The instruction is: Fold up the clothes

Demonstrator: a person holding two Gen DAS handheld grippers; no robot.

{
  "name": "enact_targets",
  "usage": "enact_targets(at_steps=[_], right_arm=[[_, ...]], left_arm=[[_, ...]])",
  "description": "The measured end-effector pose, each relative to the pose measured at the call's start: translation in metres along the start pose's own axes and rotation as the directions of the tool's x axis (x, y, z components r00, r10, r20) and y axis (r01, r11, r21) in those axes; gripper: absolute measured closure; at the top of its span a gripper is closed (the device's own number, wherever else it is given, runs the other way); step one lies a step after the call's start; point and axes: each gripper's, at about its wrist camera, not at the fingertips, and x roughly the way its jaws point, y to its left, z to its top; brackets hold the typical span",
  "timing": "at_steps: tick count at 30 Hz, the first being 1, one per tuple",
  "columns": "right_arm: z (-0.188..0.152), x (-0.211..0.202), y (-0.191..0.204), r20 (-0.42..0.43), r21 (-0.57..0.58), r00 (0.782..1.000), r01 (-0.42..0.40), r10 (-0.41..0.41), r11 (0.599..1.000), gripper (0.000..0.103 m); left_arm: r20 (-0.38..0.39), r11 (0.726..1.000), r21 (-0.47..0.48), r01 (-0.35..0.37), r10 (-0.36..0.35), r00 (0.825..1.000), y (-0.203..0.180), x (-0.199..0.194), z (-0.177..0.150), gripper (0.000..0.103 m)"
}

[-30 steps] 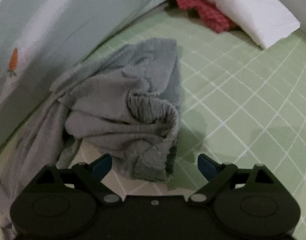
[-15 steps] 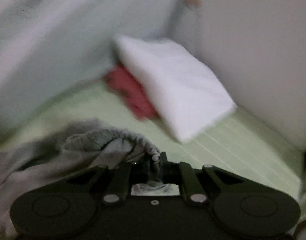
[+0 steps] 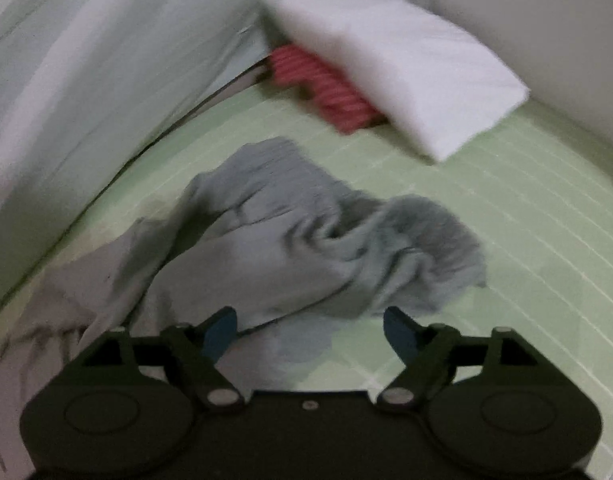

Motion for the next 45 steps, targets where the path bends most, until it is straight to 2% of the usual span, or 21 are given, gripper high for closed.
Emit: enact_targets(at_steps=[3,6,8,9,10,11,13,15,16,18,20,22,25,27,28,29,31,35,37,40,45], right_arm=[[-0.003,0.011,0.008,-0.055,0.028,0.998,-0.035,0.037,0.999,0.022],[-0.007,0.019,0.013,-0.091,0.051,0.994,-0.062,0.066,0.997,0.022],[-0.009,0.025,0.016,-0.112,0.047,0.993,-0.034,0.039,0.998,0.022],[-0.009,0.03,0.018,-0.125,0.039,0.992,-0.007,0.012,0.999,0.025],[-0.009,0.035,0.019,-0.138,0.028,0.99,0.024,-0.02,0.999,0.036],[-0.008,0.036,0.02,-0.136,0.013,0.99,0.033,-0.031,0.999,0.04],[-0.007,0.037,0.022,-0.117,-0.022,0.993,0.03,-0.033,0.999,0.086],[-0.003,0.034,0.021,-0.078,-0.042,0.997,0.028,-0.031,0.999,0.1],[0.0,0.027,0.019,-0.045,-0.037,0.999,0.017,-0.019,0.999,0.1],[0.004,0.002,0.011,0.03,-0.01,1.0,-0.007,0.008,1.0,0.101],[0.008,-0.024,0.003,0.107,0.017,0.994,-0.033,0.031,0.999,0.101],[0.005,-0.054,-0.007,0.171,0.032,0.984,-0.05,0.044,0.998,0.101],[-0.014,-0.075,-0.022,0.183,0.003,0.98,-0.08,0.078,0.997,0.101],[-0.03,-0.076,-0.028,0.145,-0.036,0.985,-0.093,0.097,0.995,0.099],[-0.038,-0.072,-0.029,0.105,-0.061,0.991,-0.077,0.083,0.995,0.093],[-0.047,-0.068,-0.03,0.063,-0.086,0.996,-0.055,0.06,0.995,0.088],[-0.06,-0.066,-0.033,0.012,-0.105,0.999,-0.034,0.035,0.994,0.059],[-0.065,-0.074,-0.043,0.014,-0.078,0.998,-0.064,0.066,0.995,0.028],[-0.064,-0.076,-0.044,0.037,-0.085,0.997,-0.068,0.072,0.994,0.005],[-0.061,-0.075,-0.044,0.069,-0.134,0.994,-0.074,0.084,0.988,0.0],[-0.056,-0.066,-0.039,0.085,-0.229,0.995,-0.037,0.058,0.973,0.0]], left_arm=[[-0.028,0.998,-0.052,0.016,-0.017,0.999,0.004,0.009,0.002,0.029],[-0.037,0.997,-0.076,0.02,-0.023,0.999,0.005,0.015,0.003,0.038],[-0.053,0.996,-0.084,0.02,-0.025,0.998,0.006,0.021,0.006,0.069],[-0.065,0.996,-0.086,0.02,-0.025,0.998,0.006,0.025,0.008,0.079],[-0.077,0.996,-0.087,0.02,-0.027,0.997,0.006,0.028,0.01,0.09],[-0.077,0.995,-0.096,0.027,-0.035,0.996,0.004,0.031,0.013,0.094],[-0.057,0.994,-0.096,0.051,-0.056,0.997,-0.002,0.033,0.023,0.096],[0.007,0.993,-0.069,0.1,-0.099,0.995,-0.015,0.022,0.04,0.097],[0.066,0.989,-0.049,0.142,-0.139,0.988,-0.019,0.004,0.048,0.097],[0.18,0.975,0.0,0.222,-0.218,0.959,-0.027,-0.031,0.064,0.097],[0.3,0.954,0.059,0.293,-0.297,0.906,-0.027,-0.068,0.072,0.097],[0.411,0.95,0.117,0.29,-0.312,0.857,-0.013,-0.107,0.067,0.097],[0.429,0.971,0.098,0.216,-0.237,0.871,0.018,-0.115,0.042,0.091],[0.347,0.99,0.035,0.137,-0.141,0.927,0.038,-0.089,0.021,0.086],[0.288,0.996,0.01,0.09,-0.089,0.954,0.049,-0.075,0.008,0.085],[0.229,0.999,-0.011,0.044,-0.04,0.972,0.059,-0.062,-0.005,0.085],[0.17,0.999,-0.047,0.026,-0.017,0.985,0.075,-0.055,-0.028,0.079],[0.14,0.998,-0.068,0.017,-0.007,0.99,0.084,-0.059,-0.056,0.051],[0.148,0.999,-0.033,0.011,-0.006,0.989,0.076,-0.061,-0.061,0.044],[0.167,1.0,0.022,0.014,-0.017,0.986,0.061,-0.064,-0.066,0.032],[0.153,0.997,0.075,0.034,-0.045,0.987,0.032,-0.069,-0.075,0.031]])
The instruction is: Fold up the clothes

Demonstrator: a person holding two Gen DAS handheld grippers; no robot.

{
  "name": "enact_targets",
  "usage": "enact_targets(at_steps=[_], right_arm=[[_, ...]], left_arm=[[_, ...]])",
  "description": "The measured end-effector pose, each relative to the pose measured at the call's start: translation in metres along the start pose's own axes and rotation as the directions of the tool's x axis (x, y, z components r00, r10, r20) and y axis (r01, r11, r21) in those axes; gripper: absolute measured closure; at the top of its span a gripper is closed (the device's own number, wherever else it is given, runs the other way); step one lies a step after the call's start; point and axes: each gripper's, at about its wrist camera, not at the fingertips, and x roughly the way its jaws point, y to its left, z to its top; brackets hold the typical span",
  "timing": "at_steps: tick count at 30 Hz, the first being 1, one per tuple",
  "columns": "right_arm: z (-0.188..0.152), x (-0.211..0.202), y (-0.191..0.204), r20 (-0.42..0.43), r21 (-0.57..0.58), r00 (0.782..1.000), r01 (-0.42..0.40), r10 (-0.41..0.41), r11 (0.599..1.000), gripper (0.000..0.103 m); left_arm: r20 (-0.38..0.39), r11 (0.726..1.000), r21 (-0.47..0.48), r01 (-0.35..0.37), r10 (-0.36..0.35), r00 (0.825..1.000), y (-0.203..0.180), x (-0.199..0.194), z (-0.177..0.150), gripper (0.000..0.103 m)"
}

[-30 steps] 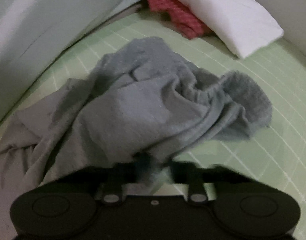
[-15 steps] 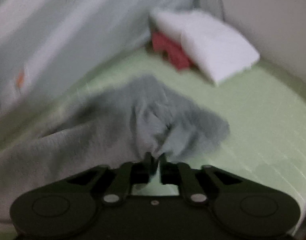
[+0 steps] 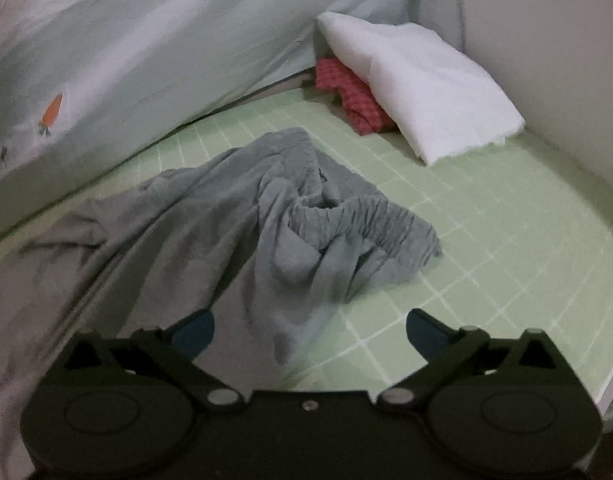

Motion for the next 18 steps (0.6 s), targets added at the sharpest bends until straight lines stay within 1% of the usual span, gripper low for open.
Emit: enact_targets(at_steps=[2,5,6,7,8,10,11,15,16,17,18], right_arm=[[0.006,0.002,-0.004,0.023,-0.03,0.999,0.028,-0.027,0.999,0.0],[0.017,0.01,-0.01,0.051,-0.1,0.998,0.029,-0.024,0.995,0.001],[0.022,0.014,-0.011,0.055,-0.135,0.998,0.026,-0.019,0.991,0.005],[0.026,0.02,-0.01,0.058,-0.177,0.998,0.021,-0.011,0.984,0.011],[0.03,0.027,-0.009,0.056,-0.226,0.998,0.013,0.0,0.974,0.014],[0.037,0.042,-0.007,0.04,-0.307,0.999,-0.008,0.021,0.952,0.032],[0.041,0.051,-0.006,0.026,-0.337,0.999,-0.025,0.036,0.941,0.035],[0.051,0.081,-0.007,-0.056,-0.402,0.994,-0.111,0.096,0.909,0.035],[0.054,0.087,-0.007,-0.075,-0.416,0.991,-0.131,0.11,0.9,0.037],[0.057,0.09,-0.008,-0.093,-0.427,0.987,-0.162,0.135,0.89,0.043],[0.059,0.091,-0.011,-0.114,-0.424,0.978,-0.207,0.174,0.882,0.074]], left_arm=[[-0.002,1.0,0.016,0.006,-0.006,1.0,-0.012,-0.001,-0.002,0.031],[0.004,0.999,0.046,0.008,-0.008,1.0,-0.029,-0.003,-0.005,0.031],[0.005,0.999,0.052,0.008,-0.008,1.0,-0.035,-0.004,-0.005,0.031],[0.005,0.999,0.053,0.008,-0.009,1.0,-0.04,-0.005,-0.005,0.03],[0.005,0.998,0.054,0.009,-0.01,1.0,-0.045,-0.007,-0.006,0.03],[0.001,0.998,0.06,0.008,-0.008,1.0,-0.055,-0.009,-0.007,0.03],[0.001,0.998,0.066,0.008,-0.008,1.0,-0.059,-0.011,-0.008,0.03],[0.006,0.995,0.1,0.004,-0.005,1.0,-0.077,-0.02,-0.011,0.03],[0.007,0.995,0.104,0.002,-0.002,1.0,-0.081,-0.022,-0.012,0.03],[0.006,0.995,0.104,0.0,-0.001,1.0,-0.084,-0.023,-0.012,0.03],[0.006,0.995,0.105,-0.001,0.0,1.0,-0.087,-0.024,-0.013,0.03]])
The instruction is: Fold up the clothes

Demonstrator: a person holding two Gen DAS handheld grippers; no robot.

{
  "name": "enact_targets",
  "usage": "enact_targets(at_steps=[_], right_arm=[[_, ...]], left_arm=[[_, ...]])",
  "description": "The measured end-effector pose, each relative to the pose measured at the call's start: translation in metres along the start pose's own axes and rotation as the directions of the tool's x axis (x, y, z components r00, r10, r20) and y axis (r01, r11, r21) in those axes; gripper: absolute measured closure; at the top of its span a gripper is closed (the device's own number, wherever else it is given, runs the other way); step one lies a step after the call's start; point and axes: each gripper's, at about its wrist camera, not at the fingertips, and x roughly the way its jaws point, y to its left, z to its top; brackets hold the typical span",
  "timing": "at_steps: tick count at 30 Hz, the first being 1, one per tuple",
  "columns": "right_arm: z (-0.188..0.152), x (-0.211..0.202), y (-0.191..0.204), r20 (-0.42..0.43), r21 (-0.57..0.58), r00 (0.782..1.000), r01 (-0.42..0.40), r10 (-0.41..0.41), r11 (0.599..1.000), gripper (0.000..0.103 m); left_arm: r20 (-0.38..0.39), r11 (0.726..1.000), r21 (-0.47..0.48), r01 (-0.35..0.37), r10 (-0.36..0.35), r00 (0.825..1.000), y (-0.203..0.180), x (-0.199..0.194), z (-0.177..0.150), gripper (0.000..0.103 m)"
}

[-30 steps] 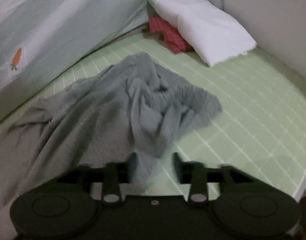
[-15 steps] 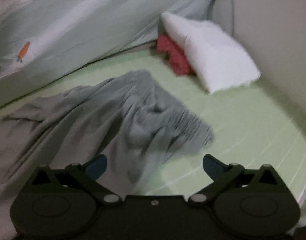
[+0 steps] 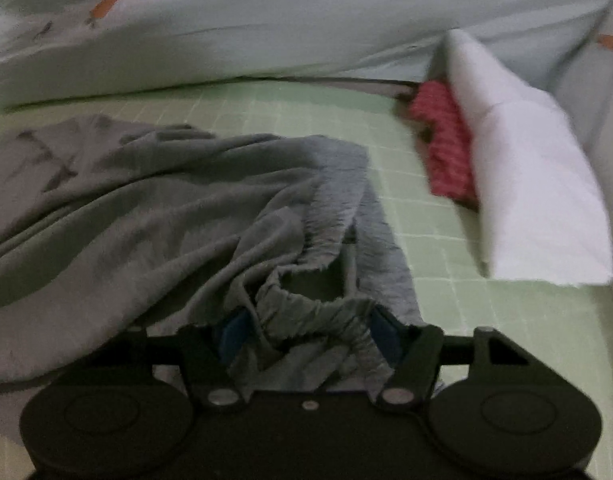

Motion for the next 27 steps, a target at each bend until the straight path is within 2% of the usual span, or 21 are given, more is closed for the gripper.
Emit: enact_targets(at_steps=[1,3,5,7,9,10,12,13,14,15,17,19,21,23,25,27], right_arm=[[0.001,0.0,-0.003,-0.001,0.004,0.999,-0.051,0.051,0.999,0.095],[0.002,-0.013,-0.013,0.05,0.05,0.995,-0.093,0.09,0.994,0.095],[0.001,-0.048,-0.032,0.163,0.163,0.981,-0.132,0.105,0.978,0.096],[-0.008,-0.086,-0.06,0.272,0.314,0.955,-0.204,0.118,0.927,0.096],[-0.027,-0.11,-0.085,0.319,0.434,0.943,-0.235,0.095,0.87,0.096],[-0.041,-0.113,-0.095,0.297,0.469,0.952,-0.214,0.076,0.857,0.096],[-0.062,-0.094,-0.099,0.13,0.438,0.991,-0.054,-0.004,0.897,0.095],[-0.07,-0.081,-0.097,0.03,0.386,0.999,0.016,-0.03,0.922,0.095],[-0.079,-0.07,-0.093,-0.04,0.342,0.998,0.049,-0.038,0.938,0.095],[-0.085,-0.066,-0.091,-0.061,0.343,0.998,0.048,-0.029,0.938,0.094],[-0.092,-0.066,-0.089,-0.049,0.396,0.999,0.019,0.001,0.918,0.086],[-0.09,-0.067,-0.09,-0.012,0.451,1.0,0.007,-0.001,0.892,0.058],[-0.085,-0.064,-0.089,0.008,0.48,1.0,0.023,-0.03,0.877,0.049],[-0.077,-0.056,-0.088,-0.005,0.482,0.998,0.055,-0.06,0.874,0.042],[-0.071,-0.048,-0.089,-0.019,0.49,0.996,0.083,-0.085,0.868,0.031],[-0.069,-0.04,-0.094,-0.035,0.508,0.994,0.103,-0.099,0.855,0.028]], left_arm=[[-0.001,1.0,-0.001,-0.001,0.001,1.0,-0.003,0.0,0.0,0.029],[0.0,1.0,-0.001,-0.007,0.007,1.0,-0.007,-0.002,-0.001,0.029],[0.004,1.0,0.002,-0.018,0.018,1.0,-0.011,-0.004,-0.002,0.029],[0.008,1.0,-0.006,-0.025,0.026,1.0,-0.012,-0.007,-0.004,0.029],[-0.003,0.999,-0.021,-0.03,0.03,1.0,-0.013,-0.007,-0.006,0.029],[-0.013,0.999,-0.025,-0.028,0.028,1.0,-0.013,-0.006,-0.008,0.029],[-0.03,0.999,-0.015,-0.029,0.028,0.999,-0.016,-0.002,-0.008,0.029],[-0.038,1.0,-0.009,-0.029,0.028,0.999,-0.018,0.0,-0.009,0.029],[-0.046,1.0,-0.003,-0.029,0.028,0.999,-0.019,0.002,-0.009,0.029],[-0.046,1.0,0.005,-0.03,0.03,0.998,-0.021,0.002,-0.009,0.029],[-0.043,0.999,0.019,-0.028,0.028,0.999,-0.026,0.002,-0.008,0.029],[-0.046,0.999,0.035,-0.023,0.025,0.999,-0.03,0.003,-0.008,0.028],[-0.05,0.999,0.051,-0.019,0.021,0.999,-0.034,0.004,-0.007,0.026],[-0.05,0.998,0.062,-0.016,0.019,0.999,-0.037,0.005,-0.006,0.024],[-0.049,0.998,0.061,-0.016,0.019,0.999,-0.04,0.006,-0.004,0.024],[-0.049,0.998,0.056,-0.015,0.017,0.999,-0.04,0.008,-0.003,0.024]])
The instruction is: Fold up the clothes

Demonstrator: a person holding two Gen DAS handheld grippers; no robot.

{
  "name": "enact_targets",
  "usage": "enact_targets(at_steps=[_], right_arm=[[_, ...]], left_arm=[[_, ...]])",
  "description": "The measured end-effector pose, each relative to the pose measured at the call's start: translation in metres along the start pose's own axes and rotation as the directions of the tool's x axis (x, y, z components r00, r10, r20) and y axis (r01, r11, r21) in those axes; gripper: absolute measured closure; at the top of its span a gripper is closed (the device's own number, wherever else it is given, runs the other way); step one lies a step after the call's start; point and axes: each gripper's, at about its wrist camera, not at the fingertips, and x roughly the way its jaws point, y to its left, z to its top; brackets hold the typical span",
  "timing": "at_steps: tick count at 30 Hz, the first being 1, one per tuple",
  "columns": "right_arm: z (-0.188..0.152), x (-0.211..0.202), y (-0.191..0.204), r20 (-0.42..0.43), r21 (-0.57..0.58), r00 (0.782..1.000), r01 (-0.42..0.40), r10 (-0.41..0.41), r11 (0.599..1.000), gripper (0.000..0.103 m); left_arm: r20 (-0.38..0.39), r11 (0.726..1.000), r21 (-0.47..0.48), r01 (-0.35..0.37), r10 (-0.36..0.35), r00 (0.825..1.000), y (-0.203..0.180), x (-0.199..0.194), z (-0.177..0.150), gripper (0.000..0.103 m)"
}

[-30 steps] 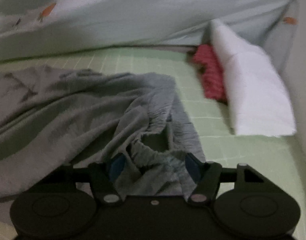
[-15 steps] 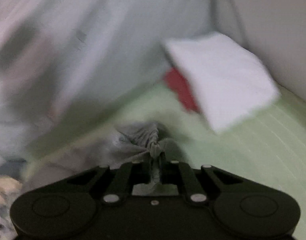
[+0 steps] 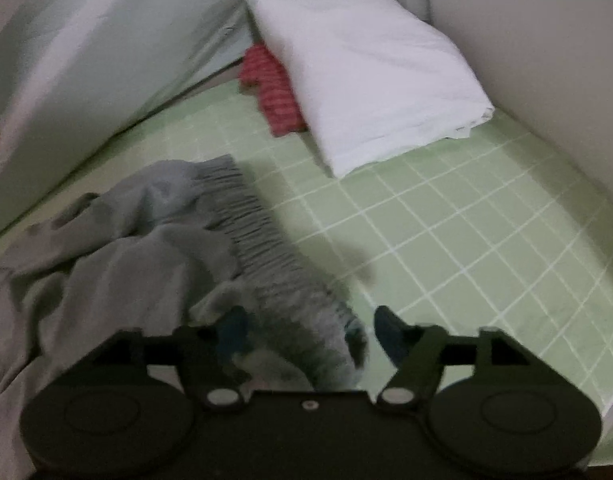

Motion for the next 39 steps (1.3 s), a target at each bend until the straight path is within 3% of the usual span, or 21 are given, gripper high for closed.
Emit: enact_targets(at_steps=[2,3,4,5,7,9,11,13,15,17,18,19,24,27,33,36,39], right_arm=[[0.0,0.008,-0.003,-0.031,0.021,0.999,-0.021,0.021,1.0,0.029],[-0.001,0.012,-0.005,-0.049,0.032,0.998,-0.035,0.036,0.999,0.036],[-0.001,0.016,-0.006,-0.067,0.043,0.996,-0.048,0.051,0.998,0.056],[-0.002,0.014,-0.005,-0.063,0.029,0.996,-0.056,0.058,0.998,0.064],[-0.004,0.001,-0.004,-0.029,0.001,0.998,-0.047,0.047,0.999,0.098],[-0.006,-0.019,-0.012,0.02,0.022,1.0,-0.004,0.003,1.0,0.1],[-0.01,-0.024,-0.03,0.022,0.066,0.994,0.102,-0.103,0.993,0.1],[-0.015,-0.019,-0.039,-0.003,0.057,0.983,0.186,-0.186,0.981,0.099],[-0.02,-0.025,-0.033,0.012,0.071,0.982,0.185,-0.187,0.98,0.092],[-0.027,-0.033,-0.016,0.043,0.083,0.985,0.166,-0.17,0.983,0.063],[-0.031,-0.037,-0.008,0.059,0.088,0.985,0.156,-0.161,0.984,0.037],[-0.035,-0.041,0.002,0.07,0.095,0.985,0.152,-0.159,0.984,0.027],[-0.06,-0.052,0.051,0.047,0.162,0.996,0.067,-0.076,0.985,0.021],[-0.075,-0.059,0.084,0.017,0.135,0.999,0.03,-0.033,0.99,0.021],[-0.104,-0.078,0.157,-0.012,-0.012,0.995,0.099,-0.099,0.995,0.021],[-0.116,-0.09,0.183,-0.018,-0.024,0.995,0.097,-0.098,0.995,0.02],[-0.132,-0.099,0.204,-0.023,-0.027,0.996,0.086,-0.087,0.996,0.02]], left_arm=[[-0.006,1.0,-0.006,0.002,-0.002,1.0,-0.001,0.002,0.0,0.024],[-0.009,1.0,-0.008,0.003,-0.003,1.0,-0.001,0.004,0.0,0.024],[-0.013,1.0,-0.008,0.002,-0.002,1.0,-0.001,0.005,0.001,0.024],[-0.017,1.0,-0.008,0.0,0.0,1.0,0.0,0.006,0.001,0.024],[-0.019,1.0,-0.01,-0.003,0.003,1.0,0.003,0.007,0.0,0.024],[-0.018,1.0,-0.023,-0.006,0.006,1.0,0.008,0.006,0.0,0.024],[-0.023,0.998,-0.059,-0.015,0.014,1.0,0.022,0.007,-0.003,0.024],[-0.038,0.995,-0.092,-0.028,0.025,0.999,0.038,0.009,-0.005,0.024],[-0.058,0.991,-0.127,-0.045,0.038,0.998,0.058,0.013,-0.008,0.024],[-0.075,0.984,-0.165,-0.061,0.049,0.996,0.079,0.017,-0.011,0.024],[-0.083,0.981,-0.183,-0.067,0.052,0.995,0.089,0.019,-0.012,0.024],[-0.091,0.978,-0.197,-0.069,0.052,0.995,0.1,0.021,-0.012,0.024],[-0.114,0.971,-0.223,-0.091,0.067,0.991,0.145,0.045,-0.003,0.024],[-0.119,0.976,-0.199,-0.092,0.069,0.991,0.163,0.064,0.01,0.024],[-0.15,0.987,-0.161,-0.029,0.005,0.989,0.187,0.106,0.034,0.027],[-0.144,0.988,-0.151,0.006,-0.028,0.989,0.192,0.117,0.04,0.039],[-0.151,0.987,-0.154,0.047,-0.07,0.986,0.196,0.127,0.043,0.069]])
